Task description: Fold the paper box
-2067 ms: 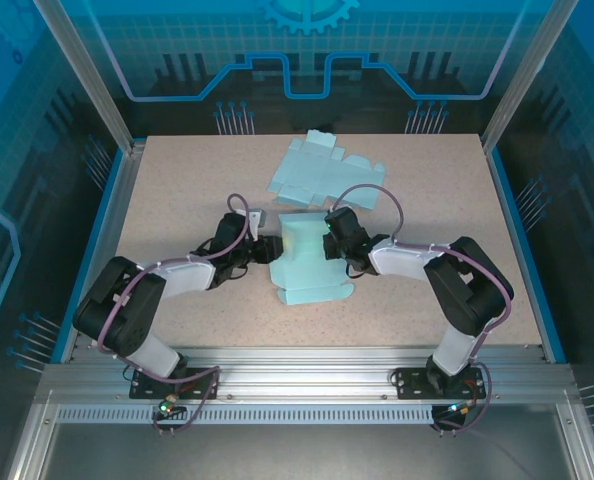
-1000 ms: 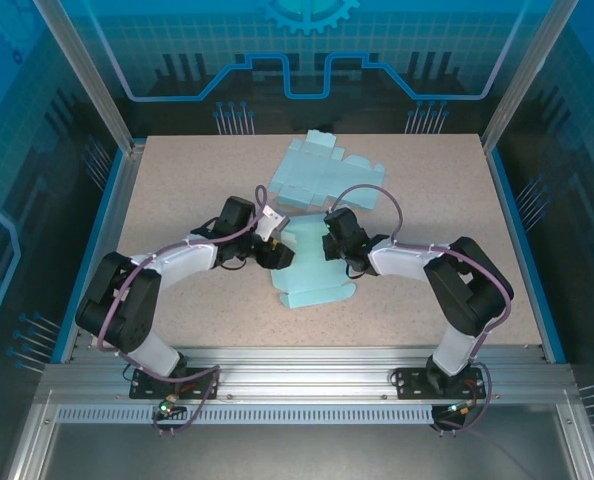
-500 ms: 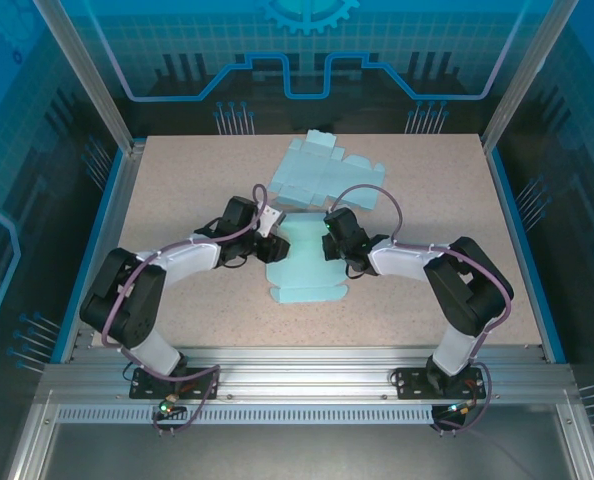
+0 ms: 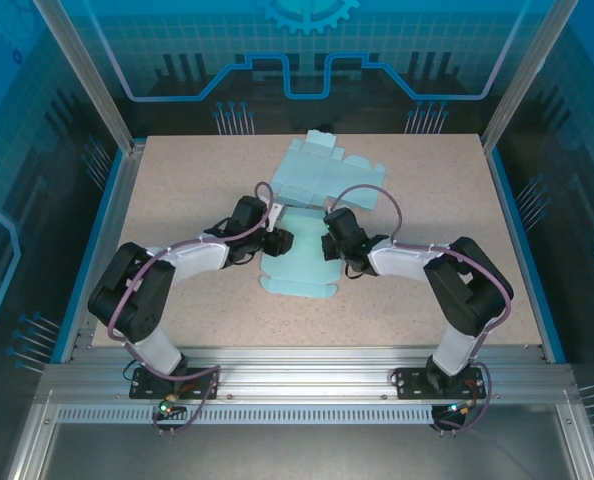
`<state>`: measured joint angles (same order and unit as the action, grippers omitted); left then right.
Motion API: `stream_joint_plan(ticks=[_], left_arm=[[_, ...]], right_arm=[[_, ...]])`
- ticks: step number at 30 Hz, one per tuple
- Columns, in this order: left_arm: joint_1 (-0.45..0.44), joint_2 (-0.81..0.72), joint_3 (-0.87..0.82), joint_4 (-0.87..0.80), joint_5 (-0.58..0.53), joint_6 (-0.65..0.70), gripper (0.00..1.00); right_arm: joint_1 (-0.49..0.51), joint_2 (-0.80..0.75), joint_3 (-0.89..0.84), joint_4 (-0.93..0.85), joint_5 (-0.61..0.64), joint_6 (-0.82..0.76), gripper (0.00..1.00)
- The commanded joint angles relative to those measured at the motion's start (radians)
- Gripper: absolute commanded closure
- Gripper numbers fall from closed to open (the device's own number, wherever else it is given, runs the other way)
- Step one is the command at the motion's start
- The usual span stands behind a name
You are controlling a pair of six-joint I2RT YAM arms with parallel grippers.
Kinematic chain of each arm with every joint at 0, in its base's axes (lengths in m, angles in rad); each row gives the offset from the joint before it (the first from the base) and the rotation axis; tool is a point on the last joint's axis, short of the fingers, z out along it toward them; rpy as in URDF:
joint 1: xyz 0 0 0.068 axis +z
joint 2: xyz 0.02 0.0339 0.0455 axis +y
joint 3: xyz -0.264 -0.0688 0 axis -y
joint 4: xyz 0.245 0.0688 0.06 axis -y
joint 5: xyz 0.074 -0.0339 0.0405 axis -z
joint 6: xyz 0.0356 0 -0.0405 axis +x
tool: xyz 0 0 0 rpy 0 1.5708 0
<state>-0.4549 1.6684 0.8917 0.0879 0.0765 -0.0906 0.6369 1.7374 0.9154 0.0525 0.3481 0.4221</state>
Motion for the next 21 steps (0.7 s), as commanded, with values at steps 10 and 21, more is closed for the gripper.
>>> stream_joint_plan(ticks=[10, 21], left_arm=[[-0.002, -0.241, -0.121, 0.079, 0.041, -0.068, 0.34], [0.148, -0.499, -0.252, 0.001, -0.027, -0.133, 0.34]], right_arm=[[0.029, 0.002, 0.005, -0.031, -0.032, -0.016, 0.92], [0.029, 0.004, 0.006, -0.019, -0.049, -0.015, 0.92]])
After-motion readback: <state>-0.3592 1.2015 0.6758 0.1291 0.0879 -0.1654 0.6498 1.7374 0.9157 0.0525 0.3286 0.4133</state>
